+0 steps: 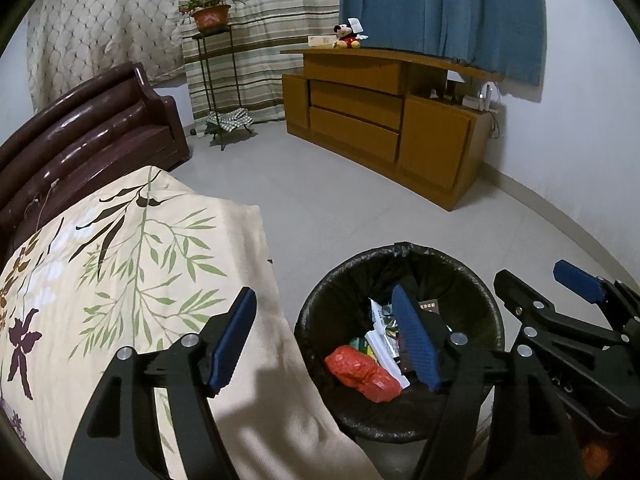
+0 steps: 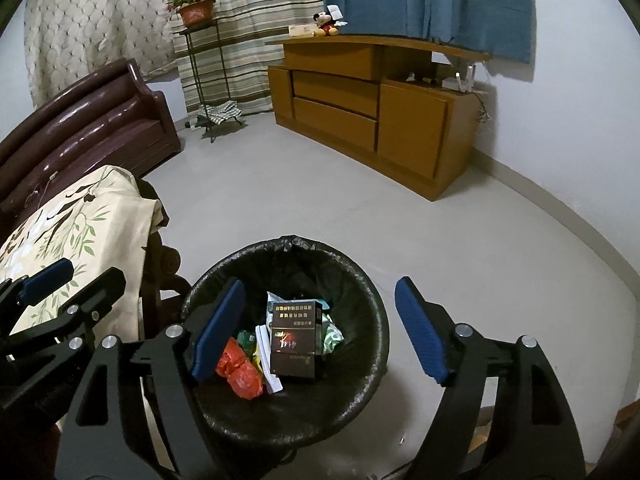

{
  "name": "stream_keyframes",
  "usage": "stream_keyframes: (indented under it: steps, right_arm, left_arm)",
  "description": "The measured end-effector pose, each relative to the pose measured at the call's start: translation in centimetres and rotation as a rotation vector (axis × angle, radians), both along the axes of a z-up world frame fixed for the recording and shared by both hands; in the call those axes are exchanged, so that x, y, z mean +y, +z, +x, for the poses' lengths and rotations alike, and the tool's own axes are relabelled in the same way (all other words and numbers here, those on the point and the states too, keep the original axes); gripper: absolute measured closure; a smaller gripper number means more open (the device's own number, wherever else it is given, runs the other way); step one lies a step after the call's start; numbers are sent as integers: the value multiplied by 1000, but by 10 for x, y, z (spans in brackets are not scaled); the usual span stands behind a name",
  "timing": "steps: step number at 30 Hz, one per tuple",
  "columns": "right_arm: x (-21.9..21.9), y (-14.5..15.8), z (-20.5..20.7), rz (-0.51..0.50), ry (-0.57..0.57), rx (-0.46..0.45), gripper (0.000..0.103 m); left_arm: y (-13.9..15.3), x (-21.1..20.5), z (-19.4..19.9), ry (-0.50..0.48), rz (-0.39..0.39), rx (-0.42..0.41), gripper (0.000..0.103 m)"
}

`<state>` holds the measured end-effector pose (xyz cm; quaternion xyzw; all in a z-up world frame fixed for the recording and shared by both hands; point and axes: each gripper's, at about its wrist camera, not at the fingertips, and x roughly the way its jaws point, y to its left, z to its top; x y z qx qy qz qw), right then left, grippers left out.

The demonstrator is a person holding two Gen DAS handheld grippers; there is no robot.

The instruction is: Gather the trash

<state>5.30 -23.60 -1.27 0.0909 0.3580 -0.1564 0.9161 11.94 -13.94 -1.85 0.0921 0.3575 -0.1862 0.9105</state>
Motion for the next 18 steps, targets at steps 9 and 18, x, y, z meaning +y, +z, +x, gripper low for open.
stream_keyframes:
  steps: [9,18]
  right_arm:
    - [14,8,-10,-22,3,-7,23]
    - [28,27,-23,-44,0,-43,20]
  left_arm:
    - [8,17,-6,19,-21,-20,31]
    - [25,36,-21,45,-46,-54,27]
